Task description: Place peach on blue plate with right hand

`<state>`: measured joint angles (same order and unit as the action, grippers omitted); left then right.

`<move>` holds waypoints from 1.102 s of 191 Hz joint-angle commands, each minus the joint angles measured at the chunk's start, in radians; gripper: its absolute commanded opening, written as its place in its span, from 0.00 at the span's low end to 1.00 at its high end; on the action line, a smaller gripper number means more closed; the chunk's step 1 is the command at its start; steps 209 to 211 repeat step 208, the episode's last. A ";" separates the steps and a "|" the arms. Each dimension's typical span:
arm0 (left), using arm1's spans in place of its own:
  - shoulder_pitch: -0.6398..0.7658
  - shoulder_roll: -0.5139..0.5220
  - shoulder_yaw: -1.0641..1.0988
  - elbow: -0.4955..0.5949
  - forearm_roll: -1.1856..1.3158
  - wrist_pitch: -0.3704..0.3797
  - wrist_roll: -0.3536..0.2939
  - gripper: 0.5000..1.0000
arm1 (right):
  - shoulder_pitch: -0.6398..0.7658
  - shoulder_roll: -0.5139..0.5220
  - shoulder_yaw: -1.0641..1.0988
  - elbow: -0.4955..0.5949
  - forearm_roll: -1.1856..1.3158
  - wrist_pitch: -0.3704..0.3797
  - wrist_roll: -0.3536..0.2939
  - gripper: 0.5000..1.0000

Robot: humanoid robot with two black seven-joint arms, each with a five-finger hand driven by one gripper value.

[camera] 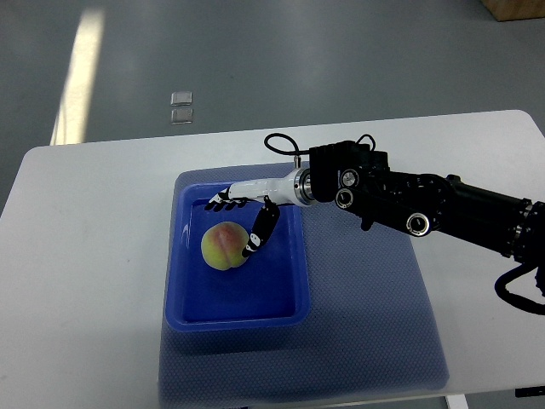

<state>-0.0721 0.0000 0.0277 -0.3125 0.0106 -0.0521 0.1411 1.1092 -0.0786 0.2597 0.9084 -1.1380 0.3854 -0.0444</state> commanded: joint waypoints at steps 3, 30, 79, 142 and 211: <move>0.000 0.000 0.000 -0.002 0.000 0.000 0.000 1.00 | 0.035 -0.067 0.092 0.023 0.018 0.010 0.000 0.86; 0.000 0.000 0.000 0.000 0.000 0.000 0.000 1.00 | 0.023 -0.162 0.306 0.029 0.104 0.030 0.000 0.86; 0.000 0.000 0.000 -0.004 0.002 0.000 0.000 1.00 | -0.187 -0.179 0.721 0.003 0.440 0.039 0.001 0.86; 0.000 0.000 -0.002 -0.005 0.002 0.000 0.000 1.00 | -0.469 -0.032 1.024 -0.055 0.891 -0.013 0.093 0.86; 0.000 0.000 -0.002 -0.005 0.002 0.000 0.000 1.00 | -0.491 0.056 1.075 -0.178 0.925 -0.014 0.216 0.86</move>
